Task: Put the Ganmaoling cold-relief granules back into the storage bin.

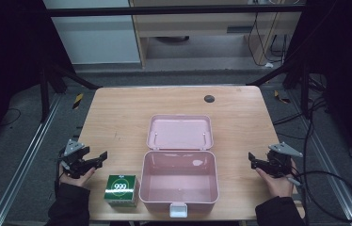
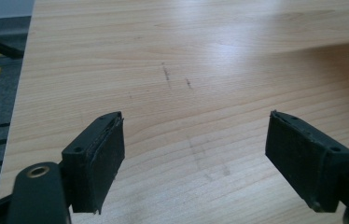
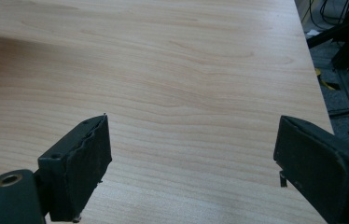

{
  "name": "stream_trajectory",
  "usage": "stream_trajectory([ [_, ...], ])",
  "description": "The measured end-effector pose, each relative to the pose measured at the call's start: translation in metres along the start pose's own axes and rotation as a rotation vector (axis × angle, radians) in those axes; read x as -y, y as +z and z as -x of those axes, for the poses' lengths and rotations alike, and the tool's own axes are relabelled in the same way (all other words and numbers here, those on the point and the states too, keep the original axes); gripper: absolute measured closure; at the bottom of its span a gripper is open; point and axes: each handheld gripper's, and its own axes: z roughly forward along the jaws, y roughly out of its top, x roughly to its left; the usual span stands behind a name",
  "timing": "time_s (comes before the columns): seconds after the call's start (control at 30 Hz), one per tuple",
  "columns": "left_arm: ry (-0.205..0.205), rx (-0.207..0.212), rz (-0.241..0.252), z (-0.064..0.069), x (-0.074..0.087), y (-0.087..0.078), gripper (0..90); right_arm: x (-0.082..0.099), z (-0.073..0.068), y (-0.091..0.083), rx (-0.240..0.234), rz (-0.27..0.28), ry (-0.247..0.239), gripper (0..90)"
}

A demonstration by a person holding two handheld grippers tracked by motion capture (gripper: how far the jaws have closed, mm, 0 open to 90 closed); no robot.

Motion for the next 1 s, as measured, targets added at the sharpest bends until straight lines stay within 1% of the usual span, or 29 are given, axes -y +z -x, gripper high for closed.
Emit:
stream_trajectory([
  [0.03, 0.0, 0.015, -0.002, 0.001, -0.002, -0.001, 18.8, 0.0, 0.0, -0.001, -0.005, 0.003, -0.001, 11.2],
  [0.07, 0.0, 0.015, -0.002, 0.001, -0.002, -0.001, 18.9, 0.0, 0.0, -0.001, -0.005, 0.003, -0.001, 11.2],
  [0.1, 0.014, 0.026, 0.001, 0.004, -0.005, -0.003, 20.0, -0.001, -0.001, -0.003, -0.01, 0.013, -0.006, 11.4],
  [0.13, 0.014, 0.026, 0.001, 0.004, -0.005, -0.003, 21.3, -0.001, -0.001, -0.003, -0.01, 0.013, -0.006, 11.4],
  [0.17, 0.014, 0.041, 0.018, 0.007, -0.008, -0.006, 22.4, -0.001, -0.002, -0.002, -0.015, 0.003, -0.016, 11.4],
  [0.2, 0.025, 0.047, 0.016, 0.009, -0.01, -0.007, 22.8, -0.001, -0.003, -0.001, -0.013, 0.003, -0.025, 11.4],
  [0.27, 0.021, 0.064, 0.034, 0.013, -0.013, -0.008, 22.2, -0.001, -0.004, 0.0, -0.02, -0.006, -0.026, 11.4],
  [0.3, 0.021, 0.064, 0.034, 0.013, -0.013, -0.008, 22.0, -0.001, -0.004, 0.0, -0.02, -0.006, -0.026, 11.4],
  [0.33, 0.036, 0.072, 0.029, 0.015, -0.016, -0.01, 21.9, -0.001, -0.004, 0.0, -0.021, -0.005, -0.035, 11.4],
  [0.4, 0.033, 0.091, -0.003, 0.016, -0.02, -0.012, 23.2, -0.001, -0.004, -0.001, -0.025, -0.006, -0.032, 11.3],
  [0.43, 0.033, 0.099, -0.009, 0.016, -0.021, -0.012, 23.3, -0.001, -0.004, -0.001, -0.026, -0.007, -0.034, 11.2],
  [0.63, 0.043, 0.126, -0.021, 0.018, -0.025, -0.016, 24.7, 0.0, -0.005, 0.001, -0.03, -0.02, -0.041, 10.6],
  [0.67, 0.049, 0.146, -0.034, 0.018, -0.028, -0.018, 24.0, 0.0, -0.006, 0.0, -0.029, -0.02, -0.043, 10.6],
  [0.7, 0.054, 0.157, -0.04, 0.019, -0.029, -0.019, 23.4, 0.0, -0.006, 0.0, -0.028, -0.02, -0.043, 10.6],
  [0.77, 0.074, 0.166, -0.046, 0.022, -0.031, -0.021, 22.7, 0.0, -0.006, 0.0, -0.027, -0.019, -0.048, 10.3],
  [0.83, 0.082, 0.181, -0.05, 0.025, -0.034, -0.022, 21.8, 0.0, -0.006, 0.0, -0.026, -0.015, -0.051, 10.1],
  [0.87, 0.082, 0.181, -0.05, 0.025, -0.034, -0.022, 20.9, 0.0, -0.006, 0.0, -0.026, -0.015, -0.051, 10.1],
  [0.9, 0.093, 0.196, -0.057, 0.027, -0.038, -0.024, 21.0, 0.0, -0.006, 0.0, -0.027, -0.012, -0.049, 10.0],
  [0.93, 0.101, 0.199, -0.077, 0.028, -0.041, -0.024, 20.0, 0.0, -0.006, 0.0, -0.031, -0.013, -0.052, 9.8],
  [0.97, 0.1, 0.209, -0.089, 0.029, -0.043, -0.025, 18.6, 0.0, -0.006, 0.0, -0.031, -0.015, -0.055, 9.6],
  [1.0, 0.098, 0.217, -0.09, 0.031, -0.045, -0.025, 18.1, 0.0, -0.006, 0.0, -0.029, -0.015, -0.058, 9.6],
])
